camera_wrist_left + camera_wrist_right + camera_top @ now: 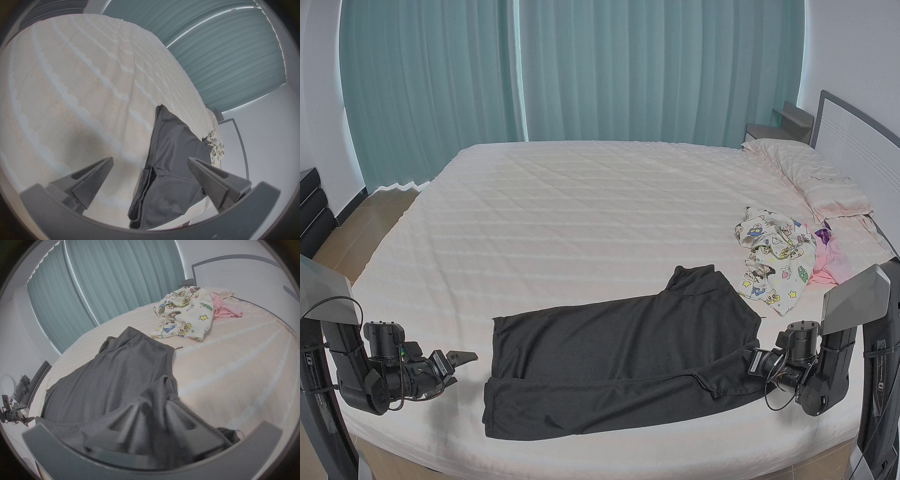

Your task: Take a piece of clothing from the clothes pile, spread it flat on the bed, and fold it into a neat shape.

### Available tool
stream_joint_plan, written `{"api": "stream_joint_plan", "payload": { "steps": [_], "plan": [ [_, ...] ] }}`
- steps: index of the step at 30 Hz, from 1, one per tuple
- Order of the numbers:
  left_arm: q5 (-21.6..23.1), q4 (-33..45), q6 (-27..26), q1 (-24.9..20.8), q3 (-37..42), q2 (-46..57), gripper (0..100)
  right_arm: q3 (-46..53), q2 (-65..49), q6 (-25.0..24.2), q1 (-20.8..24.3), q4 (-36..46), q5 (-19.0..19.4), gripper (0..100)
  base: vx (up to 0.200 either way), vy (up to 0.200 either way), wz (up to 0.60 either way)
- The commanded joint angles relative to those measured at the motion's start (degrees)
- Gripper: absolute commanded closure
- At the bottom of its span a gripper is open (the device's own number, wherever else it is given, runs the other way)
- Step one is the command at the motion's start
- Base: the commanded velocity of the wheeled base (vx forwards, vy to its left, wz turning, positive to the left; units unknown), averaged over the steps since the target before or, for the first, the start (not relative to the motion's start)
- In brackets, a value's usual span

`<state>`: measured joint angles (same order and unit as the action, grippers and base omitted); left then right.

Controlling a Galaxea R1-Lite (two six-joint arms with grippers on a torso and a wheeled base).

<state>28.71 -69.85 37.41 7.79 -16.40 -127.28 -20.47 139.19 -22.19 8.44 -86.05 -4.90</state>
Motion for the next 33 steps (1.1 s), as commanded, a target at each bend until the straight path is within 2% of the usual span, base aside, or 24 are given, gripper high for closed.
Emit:
{"api": "stream_joint_plan", "payload": {
  "steps": [1, 8, 12, 16, 20, 23, 33],
  "plan": [
    [-0.1, -0.1, -0.3, 0.0, 0.2, -0.1, 0, 1.0, -0.5, 0.1, 0.0, -1.0, 0.9, 0, 0.000, 0.000, 0.00],
    [-0.5, -0.5, -0.3, 0.0, 0.0, -0.2, 0, 3.4, -6.0, 0.0, -1.2, -3.2, 1.5, 0, 0.000, 0.000, 0.00],
    [-0.5, -0.5, -0.2, 0.0, 0.0, -0.2, 0, 7.5, -11.0, -2.5, -0.9, -3.5, 2.1, 0, 0.000, 0.000, 0.00],
    [-0.6, -0.5, -0.1, -0.1, 0.0, -0.2, 0, 9.2, -11.8, -5.9, 0.5, -3.5, 2.1, 0, 0.000, 0.000, 0.00],
    [-0.6, -0.5, -0.1, -0.1, -0.1, -0.2, 0, 10.2, -11.0, -7.0, 0.5, -3.5, 2.2, 0, 0.000, 0.000, 0.00],
    [-0.8, -0.5, -0.2, -0.2, 0.0, 0.0, 0, 10.1, -10.3, -7.1, 0.4, -3.6, 2.2, 0, 0.000, -0.200, 0.00],
    [-0.8, -0.5, -0.3, -0.3, 0.0, 0.4, 0, 10.4, -10.4, -7.2, 0.8, -3.6, 2.7, 0, -0.200, -0.200, 0.00]
  ]
}}
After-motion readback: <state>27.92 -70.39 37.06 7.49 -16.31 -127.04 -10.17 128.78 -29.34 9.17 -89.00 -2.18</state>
